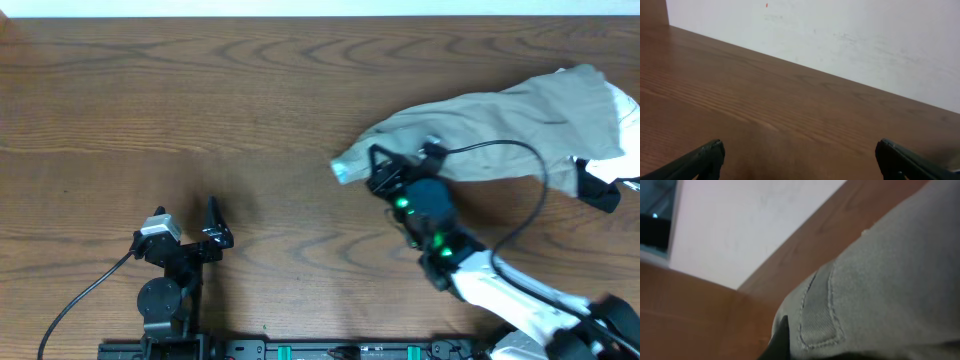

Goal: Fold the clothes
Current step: 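Drag the trousers leftward to the table center with the right gripper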

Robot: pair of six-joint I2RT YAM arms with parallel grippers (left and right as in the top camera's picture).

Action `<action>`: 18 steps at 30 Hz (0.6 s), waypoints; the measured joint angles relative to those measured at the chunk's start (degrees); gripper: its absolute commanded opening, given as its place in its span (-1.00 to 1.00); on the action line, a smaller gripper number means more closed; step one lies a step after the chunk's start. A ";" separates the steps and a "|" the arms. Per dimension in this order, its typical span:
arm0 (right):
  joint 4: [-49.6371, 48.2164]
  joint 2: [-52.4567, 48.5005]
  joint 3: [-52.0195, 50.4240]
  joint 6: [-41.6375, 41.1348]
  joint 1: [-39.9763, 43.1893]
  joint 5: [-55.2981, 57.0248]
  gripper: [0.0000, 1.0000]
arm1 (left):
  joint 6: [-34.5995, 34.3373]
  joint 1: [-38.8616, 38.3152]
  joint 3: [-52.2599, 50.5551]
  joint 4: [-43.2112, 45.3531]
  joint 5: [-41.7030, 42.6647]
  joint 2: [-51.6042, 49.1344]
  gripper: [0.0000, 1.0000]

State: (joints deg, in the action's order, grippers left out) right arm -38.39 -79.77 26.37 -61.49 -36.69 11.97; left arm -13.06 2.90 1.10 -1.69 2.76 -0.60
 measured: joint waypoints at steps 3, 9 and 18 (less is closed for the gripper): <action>-1.55 -5.18 1.55 -0.35 -4.42 3.56 -0.97 | 0.00 0.00 0.00 0.00 0.00 0.00 0.96; -1.73 -15.80 9.84 -1.09 -10.69 7.72 -0.95 | 0.00 0.00 0.00 0.00 0.00 0.00 0.96; -1.66 -24.61 21.68 -1.25 -14.71 8.46 -0.91 | 0.00 0.00 0.00 0.00 0.00 0.00 0.96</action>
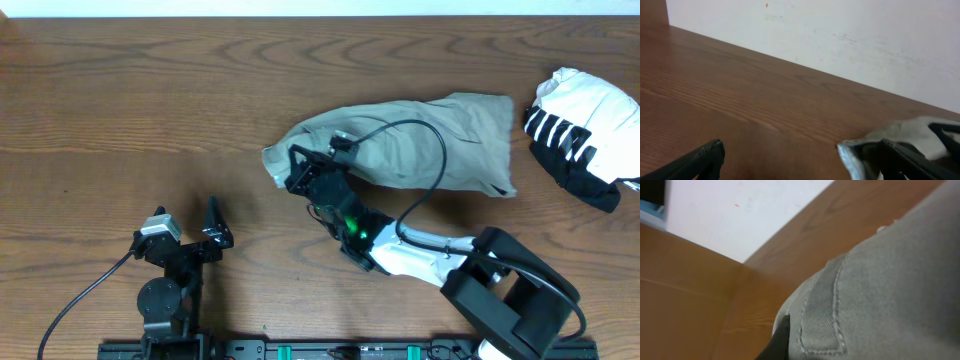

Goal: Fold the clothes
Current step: 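Drag the trousers leftward to the table center with the right gripper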

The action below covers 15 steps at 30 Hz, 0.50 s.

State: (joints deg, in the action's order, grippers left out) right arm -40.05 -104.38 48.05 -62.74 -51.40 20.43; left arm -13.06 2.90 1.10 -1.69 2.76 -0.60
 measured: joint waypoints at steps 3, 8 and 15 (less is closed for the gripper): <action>0.04 -0.76 2.47 -0.02 -0.59 0.02 -0.88 | 0.00 0.00 0.00 0.00 0.00 0.00 0.96; 0.48 -1.38 6.40 -0.04 -1.57 -0.04 -0.86 | -0.02 0.00 0.00 0.00 0.00 0.00 0.96; 1.11 -1.38 7.30 1.20 -3.19 -0.74 -0.34 | 0.00 0.00 0.00 0.00 0.00 0.00 0.96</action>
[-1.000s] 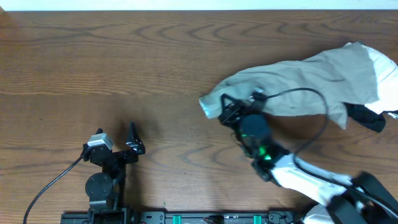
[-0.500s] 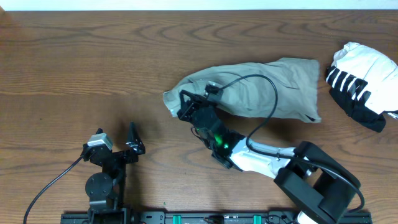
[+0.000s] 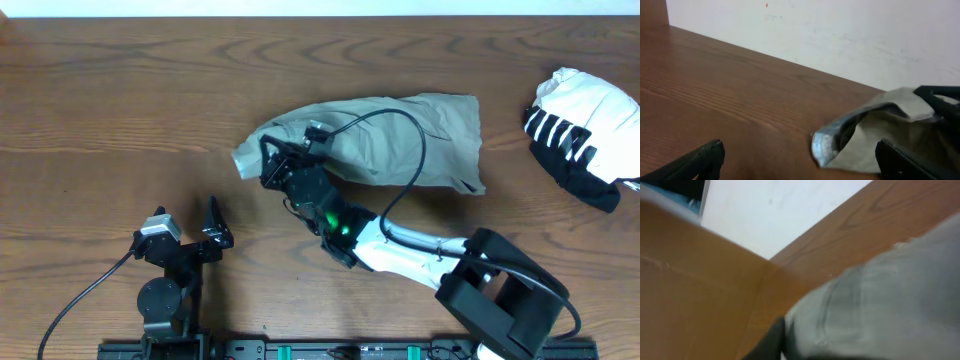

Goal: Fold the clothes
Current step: 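Drag the trousers leftward to the table center with the right gripper, then release the trousers and move the right gripper to their right end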

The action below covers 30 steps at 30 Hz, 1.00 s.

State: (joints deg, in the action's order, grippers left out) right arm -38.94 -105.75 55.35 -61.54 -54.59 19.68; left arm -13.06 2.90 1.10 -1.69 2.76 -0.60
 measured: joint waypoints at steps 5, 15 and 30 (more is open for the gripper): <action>0.07 0.00 0.00 4.22 -1.57 -1.03 -0.01 | 0.00 0.00 0.00 0.00 0.00 0.00 0.96; 6.91 3.06 0.04 13.18 -2.67 -2.54 0.33 | 0.00 0.00 0.00 0.00 0.00 0.00 0.96; 49.88 28.55 1.16 17.25 2.38 1.07 0.99 | 0.00 0.00 0.02 0.00 0.00 0.00 0.96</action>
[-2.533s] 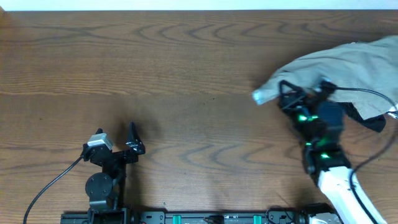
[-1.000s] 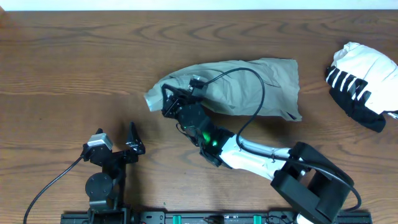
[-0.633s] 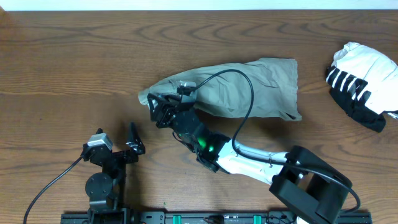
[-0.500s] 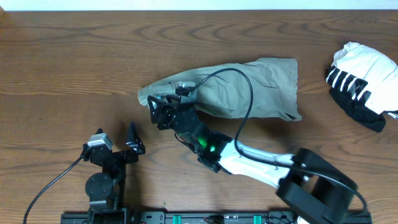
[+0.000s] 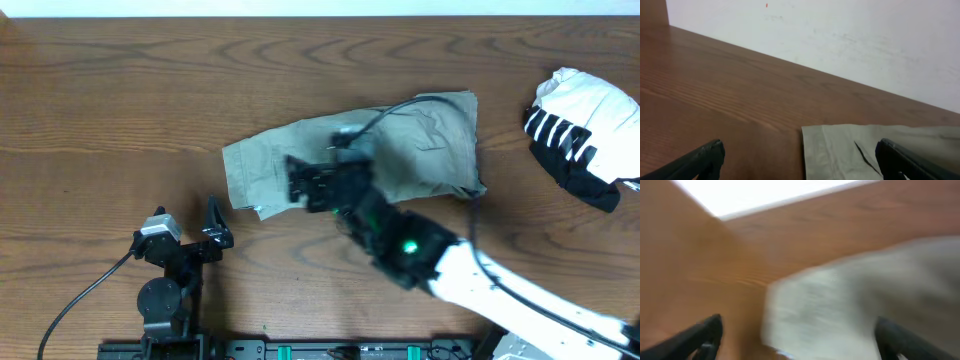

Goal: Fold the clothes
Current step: 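Release the trousers and move the right gripper to their right end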

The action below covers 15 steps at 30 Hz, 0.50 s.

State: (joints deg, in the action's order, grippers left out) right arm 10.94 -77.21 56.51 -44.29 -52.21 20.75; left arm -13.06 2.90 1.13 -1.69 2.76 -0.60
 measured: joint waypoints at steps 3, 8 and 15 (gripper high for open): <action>12.55 2.54 -0.13 -0.90 6.51 0.92 0.98 | 0.00 0.00 0.02 -0.07 0.00 0.00 0.96; 26.27 3.98 -0.33 -2.60 16.90 -1.29 0.99 | -0.02 0.00 0.02 -0.07 0.00 0.00 0.96; 35.74 4.17 -0.33 -3.08 27.82 -9.29 0.99 | 0.00 0.00 0.04 -0.09 -0.02 0.00 0.96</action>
State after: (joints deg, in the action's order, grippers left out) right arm 46.68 -73.03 56.18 -47.37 -24.38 11.46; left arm -13.06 2.90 1.17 -1.78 2.74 -0.60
